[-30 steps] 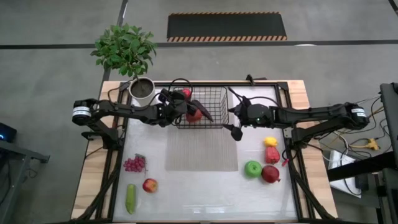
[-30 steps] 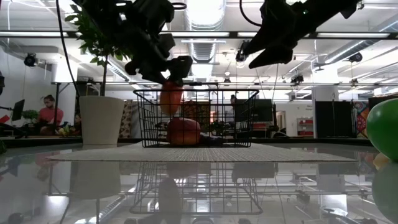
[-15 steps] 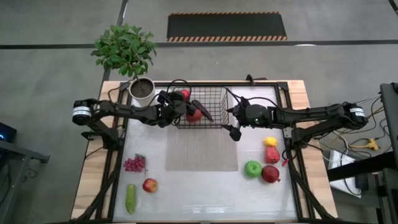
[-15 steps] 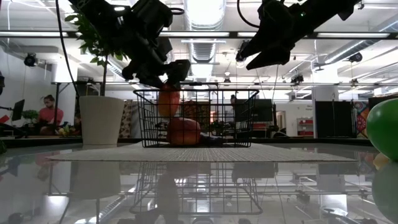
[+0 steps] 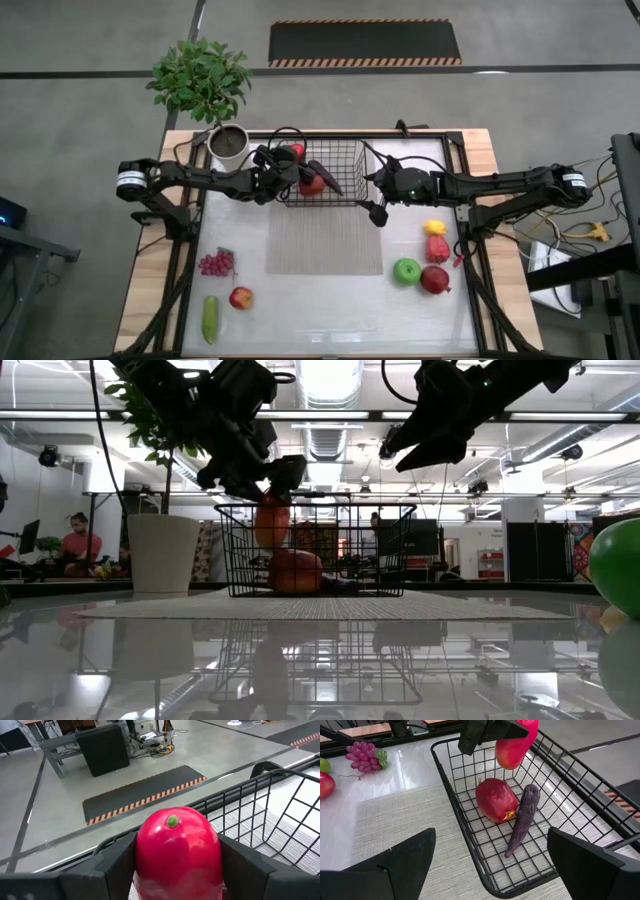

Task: Build produce basket
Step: Put the mango into the wire basket, then put the green apple into the wire basket

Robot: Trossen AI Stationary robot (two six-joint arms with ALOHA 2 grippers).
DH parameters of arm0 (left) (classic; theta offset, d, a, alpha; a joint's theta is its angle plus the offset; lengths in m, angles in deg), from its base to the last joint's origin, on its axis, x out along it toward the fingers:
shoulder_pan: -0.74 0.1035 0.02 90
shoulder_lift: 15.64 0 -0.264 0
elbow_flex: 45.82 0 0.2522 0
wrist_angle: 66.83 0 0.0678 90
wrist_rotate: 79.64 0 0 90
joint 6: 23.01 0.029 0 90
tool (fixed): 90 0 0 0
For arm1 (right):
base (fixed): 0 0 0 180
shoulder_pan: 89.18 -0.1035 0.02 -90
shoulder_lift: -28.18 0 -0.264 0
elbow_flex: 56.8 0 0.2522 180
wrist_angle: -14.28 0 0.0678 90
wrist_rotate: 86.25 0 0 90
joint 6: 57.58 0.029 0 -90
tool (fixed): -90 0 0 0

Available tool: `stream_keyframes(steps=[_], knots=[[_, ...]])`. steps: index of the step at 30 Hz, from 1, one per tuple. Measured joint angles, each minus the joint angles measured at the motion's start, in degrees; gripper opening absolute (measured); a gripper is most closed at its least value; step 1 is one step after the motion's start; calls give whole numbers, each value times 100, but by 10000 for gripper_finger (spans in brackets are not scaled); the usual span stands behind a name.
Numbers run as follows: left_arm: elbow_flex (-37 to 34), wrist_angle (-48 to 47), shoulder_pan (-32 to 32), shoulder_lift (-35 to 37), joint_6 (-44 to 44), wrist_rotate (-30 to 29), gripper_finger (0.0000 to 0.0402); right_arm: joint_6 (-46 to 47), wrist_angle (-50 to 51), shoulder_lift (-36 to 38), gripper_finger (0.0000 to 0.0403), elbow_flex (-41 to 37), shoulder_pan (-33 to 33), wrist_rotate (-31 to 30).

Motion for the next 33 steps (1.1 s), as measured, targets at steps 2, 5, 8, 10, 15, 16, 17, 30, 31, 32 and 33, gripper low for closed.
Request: stream_keyframes(steps=[2,5,8,10,15,16,17,30,31,32,33], knots=[[0,0,0,0,2,13,229,-4,0,2,365,0,0,0],[0,-2,7,0,1,14,235,-4,2,2,365,-2,0,0],[0,-1,22,0,-2,15,256,-4,2,2,365,-2,0,0],[0,0,28,0,-2,15,273,-4,4,4,365,-2,0,0],[0,-2,39,0,-4,15,299,-4,4,4,365,-2,0,0],[0,-2,39,0,-4,15,302,-4,4,4,365,-2,0,2],[0,0,42,0,-4,15,303,-4,4,4,365,-2,0,2],[6,-5,26,1,86,15,305,16,12,4,365,-95,0,2],[20,-10,0,3,173,14,305,16,12,4,365,-101,0,1],[47,-13,-42,11,272,15,305,14,11,6,365,-103,0,2],[81,-13,-91,45,412,20,305,9,0,11,365,-103,2,2]])
